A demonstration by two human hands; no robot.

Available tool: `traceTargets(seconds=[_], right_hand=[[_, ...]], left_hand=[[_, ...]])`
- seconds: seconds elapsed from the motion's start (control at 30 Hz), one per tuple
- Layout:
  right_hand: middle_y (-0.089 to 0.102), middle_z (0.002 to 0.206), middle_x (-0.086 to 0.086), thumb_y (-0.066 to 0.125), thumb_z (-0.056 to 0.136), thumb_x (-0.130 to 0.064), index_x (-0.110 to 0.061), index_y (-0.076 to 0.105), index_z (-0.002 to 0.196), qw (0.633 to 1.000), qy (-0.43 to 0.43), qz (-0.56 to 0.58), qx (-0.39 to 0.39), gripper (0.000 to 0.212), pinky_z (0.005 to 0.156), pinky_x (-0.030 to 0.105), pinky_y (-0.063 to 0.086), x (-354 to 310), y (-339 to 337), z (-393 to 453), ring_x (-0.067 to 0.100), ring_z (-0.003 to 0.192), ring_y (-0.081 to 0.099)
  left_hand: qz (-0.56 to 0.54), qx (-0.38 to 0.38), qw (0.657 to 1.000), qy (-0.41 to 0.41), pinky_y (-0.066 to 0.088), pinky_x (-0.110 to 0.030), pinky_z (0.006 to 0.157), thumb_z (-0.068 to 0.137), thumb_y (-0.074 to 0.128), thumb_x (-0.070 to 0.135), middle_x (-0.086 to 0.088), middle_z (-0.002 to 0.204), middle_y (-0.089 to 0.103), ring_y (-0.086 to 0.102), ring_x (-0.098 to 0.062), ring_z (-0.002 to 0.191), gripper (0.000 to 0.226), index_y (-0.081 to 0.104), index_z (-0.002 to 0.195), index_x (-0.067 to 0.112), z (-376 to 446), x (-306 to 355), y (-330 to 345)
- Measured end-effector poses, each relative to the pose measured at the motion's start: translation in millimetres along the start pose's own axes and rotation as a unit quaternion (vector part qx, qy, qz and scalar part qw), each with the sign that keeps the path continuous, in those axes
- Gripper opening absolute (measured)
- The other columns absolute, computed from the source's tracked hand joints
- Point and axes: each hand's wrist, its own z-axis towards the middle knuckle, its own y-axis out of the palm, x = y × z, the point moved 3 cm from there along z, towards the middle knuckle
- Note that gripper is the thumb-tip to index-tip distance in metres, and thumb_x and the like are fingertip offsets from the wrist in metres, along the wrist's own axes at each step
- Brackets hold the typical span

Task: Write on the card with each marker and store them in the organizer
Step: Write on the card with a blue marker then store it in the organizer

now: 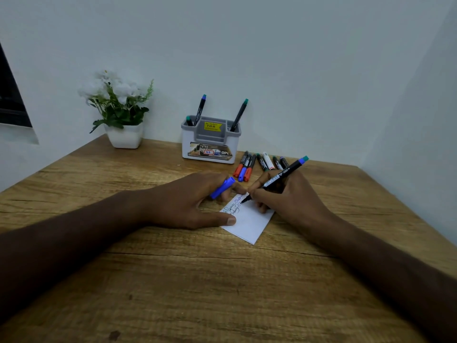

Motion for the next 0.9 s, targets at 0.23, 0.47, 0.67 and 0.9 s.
traceTargets(seconds=[0.23, 0.47, 0.67, 0.9], right_hand=[[0.08, 0.074, 0.006, 0.078, 0.089, -0.01, -0.009, 0.078, 0.09, 1.0, 0.015, 0.008, 0.005, 0.001, 0.072, 0.032, 0.065, 2.3, -1.4, 1.5, 0.014, 0.066, 0.076], [0.081, 0.076, 0.003, 0.079, 0.09, -0.012, -0.01, 0.078, 0.094, 1.0, 0.025, 0.019, 0.004, 0.005, 0.07, 0.028, 0.063, 2.8, -0.7, 1.3, 0.013, 0.069, 0.077], [0.08, 0.075, 0.005, 0.079, 0.09, -0.011, -0.007, 0.077, 0.096, 0.999, 0.032, 0.025, 0.014, 0.007, 0.071, 0.031, 0.064, 3.9, -1.8, 1.3, 0.016, 0.068, 0.077], [0.078, 0.072, 0.006, 0.075, 0.091, -0.008, -0.006, 0.077, 0.091, 0.999, 0.026, 0.028, 0.009, 0.003, 0.066, 0.025, 0.061, 2.9, -1.7, 0.9, 0.014, 0.065, 0.074]], left_hand=[[-0.001, -0.006, 1.0, 0.001, 0.048, -0.028, 0.089, 0.085, 0.056, 0.076, 0.021, 0.108, 0.053, 0.052, -0.002, 0.1, 0.041, 0.048, 0.109, 0.044, 1.0, 0.7, 0.0], [0.001, -0.004, 1.0, 0.011, 0.051, -0.035, 0.09, 0.085, 0.057, 0.077, 0.021, 0.106, 0.053, 0.053, -0.003, 0.098, 0.035, 0.044, 0.098, 0.047, 1.6, -0.2, -0.1], [-0.005, 0.003, 1.0, 0.014, 0.044, -0.026, 0.08, 0.088, 0.06, 0.074, 0.024, 0.099, 0.051, 0.052, -0.001, 0.092, 0.032, 0.043, 0.096, 0.049, 2.6, -3.1, 1.2], [-0.007, -0.002, 1.0, 0.009, 0.048, -0.029, 0.084, 0.087, 0.058, 0.074, 0.019, 0.103, 0.054, 0.053, -0.003, 0.094, 0.037, 0.048, 0.103, 0.042, 2.7, -3.0, 1.2]])
